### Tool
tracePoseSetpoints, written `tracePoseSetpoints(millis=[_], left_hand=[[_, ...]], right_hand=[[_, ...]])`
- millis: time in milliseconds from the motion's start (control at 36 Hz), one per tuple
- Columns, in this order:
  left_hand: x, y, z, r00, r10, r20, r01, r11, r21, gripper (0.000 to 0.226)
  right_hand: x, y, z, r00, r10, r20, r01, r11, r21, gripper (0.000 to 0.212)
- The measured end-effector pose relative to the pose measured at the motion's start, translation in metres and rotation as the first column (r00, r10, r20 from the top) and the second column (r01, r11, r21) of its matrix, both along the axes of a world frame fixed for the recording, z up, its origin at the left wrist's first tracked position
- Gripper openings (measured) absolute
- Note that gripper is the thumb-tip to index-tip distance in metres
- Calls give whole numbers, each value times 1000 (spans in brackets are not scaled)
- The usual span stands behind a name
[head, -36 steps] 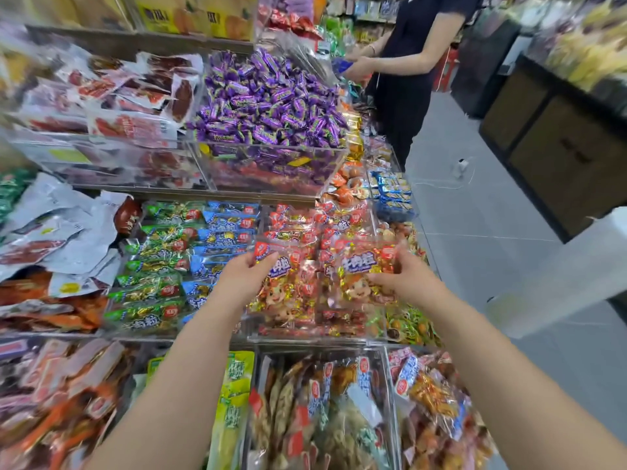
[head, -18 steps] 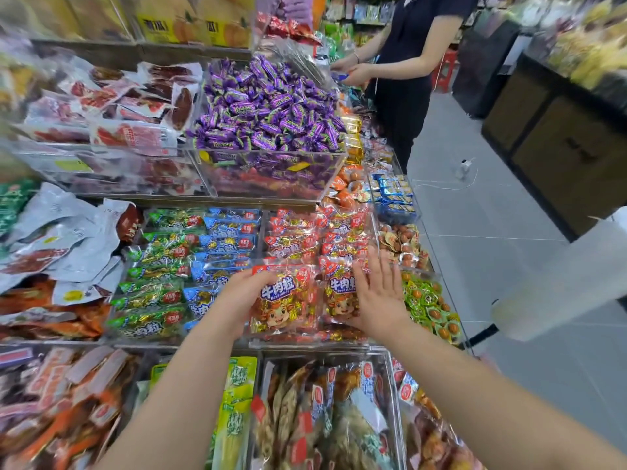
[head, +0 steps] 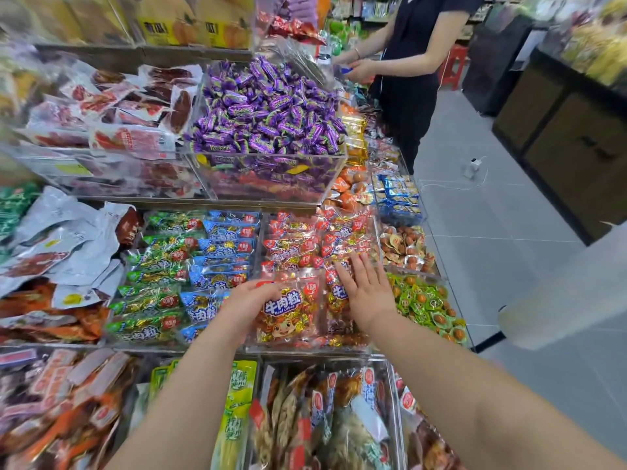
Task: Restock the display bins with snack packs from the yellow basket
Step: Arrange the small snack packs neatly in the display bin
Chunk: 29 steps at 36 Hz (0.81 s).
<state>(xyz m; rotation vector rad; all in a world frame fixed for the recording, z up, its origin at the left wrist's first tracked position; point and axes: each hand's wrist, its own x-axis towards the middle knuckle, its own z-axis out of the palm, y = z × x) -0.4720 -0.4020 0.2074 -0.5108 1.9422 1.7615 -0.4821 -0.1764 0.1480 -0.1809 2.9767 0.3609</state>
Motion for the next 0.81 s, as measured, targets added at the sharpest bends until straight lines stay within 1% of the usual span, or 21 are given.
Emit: tracePoseSetpoints(millis=[83,111,167,222,278,333,389,417,444,472,500,528,556,583,611,639,667,694,750,806], left_hand=[[2,1,-1,993,-101,-61,97,993,-75,33],[3,1,-1,990,-128,-55,121,987,-106,34],[3,0,-2,986,-166,-20,162,976,-142,27],[2,2,-1,979,-202,11,201,961,-189,21],[-1,5,-1,973,-229,19,227,943,-244,16],[-5,8,-3,973,-231,-4,218,925,-312,11],[-9,10,-4,975,-218,-50,183,905,-383,6],[-10,11,-3,973,-217,-80,163,889,-427,9],[-10,12,-2,965,-235,-119,146,853,-501,16],[-9,13,0,942,-292,-168,130,774,-620,25],[-7,15,2,898,-380,-223,91,656,-749,37],[-5,19,2,830,-484,-277,31,537,-843,47],[-1,25,3,741,-584,-330,-33,459,-888,54],[2,32,1,653,-673,-348,-54,417,-907,61],[5,40,-3,578,-749,-324,-22,382,-924,69],[7,47,-10,523,-809,-267,38,335,-941,81],[8,52,-18,494,-851,-178,108,264,-959,96],[8,57,-26,486,-870,-83,161,182,-970,110],[4,60,-42,523,-851,45,194,68,-979,125],[-4,60,-52,581,-810,87,178,21,-984,127]], right_hand=[[9,0,-6,1000,-3,31,2,1000,20,93],[13,1,-8,998,-1,56,-1,999,36,94],[17,3,-9,994,-3,109,-4,998,62,95],[16,3,-4,985,-15,173,8,999,38,99],[12,2,3,969,-12,248,27,998,-58,105],[11,1,12,959,8,284,61,971,-232,103],[10,2,18,976,15,217,74,915,-396,92],[11,3,20,987,8,162,68,888,-454,87],[11,4,22,994,-3,108,57,864,-501,82],[12,5,22,998,-19,60,48,843,-537,79],[13,7,23,999,-38,21,43,828,-559,77],[13,8,23,998,-55,-6,42,824,-565,77],[14,9,22,998,-62,-20,41,834,-550,77],[14,10,21,998,-54,-26,33,854,-519,79],[14,11,20,999,-37,-27,19,878,-478,81],[14,12,18,1000,-18,-20,8,901,-434,85],[15,11,17,1000,-4,-4,2,919,-394,90],[14,11,16,1000,5,15,1,932,-361,96],[12,9,14,999,11,44,3,954,-300,106],[6,8,16,998,11,54,2,971,-238,109]])
